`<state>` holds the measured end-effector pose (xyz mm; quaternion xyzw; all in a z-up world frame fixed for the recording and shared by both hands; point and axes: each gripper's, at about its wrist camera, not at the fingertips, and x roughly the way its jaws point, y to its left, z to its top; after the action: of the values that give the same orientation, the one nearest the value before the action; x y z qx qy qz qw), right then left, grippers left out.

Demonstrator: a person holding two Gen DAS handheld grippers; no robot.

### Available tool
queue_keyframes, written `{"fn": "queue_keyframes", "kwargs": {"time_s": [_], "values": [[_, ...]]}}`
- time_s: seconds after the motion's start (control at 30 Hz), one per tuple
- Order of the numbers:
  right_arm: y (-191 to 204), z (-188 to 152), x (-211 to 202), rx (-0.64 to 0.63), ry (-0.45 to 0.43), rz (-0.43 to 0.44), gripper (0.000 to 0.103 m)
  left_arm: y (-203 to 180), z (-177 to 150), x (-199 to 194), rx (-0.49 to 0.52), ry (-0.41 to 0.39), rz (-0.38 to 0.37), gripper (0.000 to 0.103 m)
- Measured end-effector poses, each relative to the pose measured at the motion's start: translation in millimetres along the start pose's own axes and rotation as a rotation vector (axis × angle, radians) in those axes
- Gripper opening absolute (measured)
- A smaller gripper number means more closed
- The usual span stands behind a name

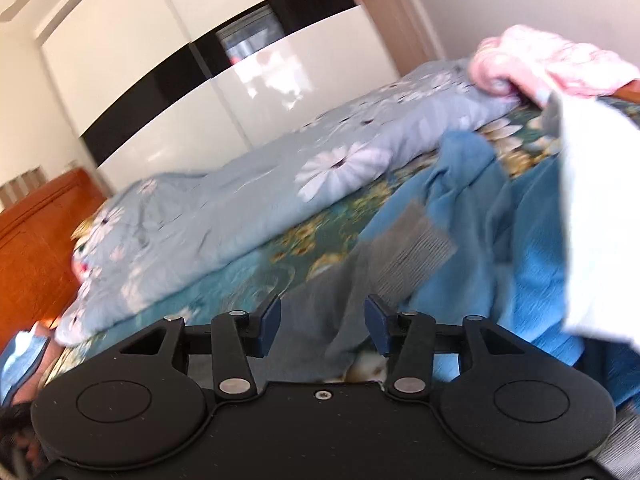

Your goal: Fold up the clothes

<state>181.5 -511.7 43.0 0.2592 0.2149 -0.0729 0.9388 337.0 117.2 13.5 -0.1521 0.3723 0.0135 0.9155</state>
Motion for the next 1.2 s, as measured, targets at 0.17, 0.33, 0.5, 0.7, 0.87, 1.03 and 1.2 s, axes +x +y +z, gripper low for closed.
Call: {"fn": "queue_keyframes", "kwargs": {"time_s": [0.17,0.33,0.5,0.7,0.87,1.03,1.2], "values": [[-18,15,13,0.081,-0.026,-0.107,0.048,1,-18,-51,-0.048,-0.068,-0.072,0.076],[-36,24,36,0.202,-0.013,-0.136,0.048,12,-28,-74,-0.117,-0.058,-0.070,0.076],[-32,36,50,0.217,-0.016,-0.145,0.014,22,-32,-87,-0.151,-0.073,-0.058,0.076],[-3,75,26,-0.092,-0.157,-0.146,0.010,35,-39,-102,-0.178,-0.084,-0.059,0.077],[-29,74,49,-0.105,-0.043,-0.280,0.010,48,-53,-104,-0.220,-0.055,-0.033,0.078],[-29,65,65,-0.145,0.018,-0.323,0.017,57,-61,-111,-0.273,-0.040,-0.044,0.078],[-8,68,35,-0.151,-0.020,-0.294,0.031,56,-71,-132,-0.291,-0.042,-0.076,0.079]]}}
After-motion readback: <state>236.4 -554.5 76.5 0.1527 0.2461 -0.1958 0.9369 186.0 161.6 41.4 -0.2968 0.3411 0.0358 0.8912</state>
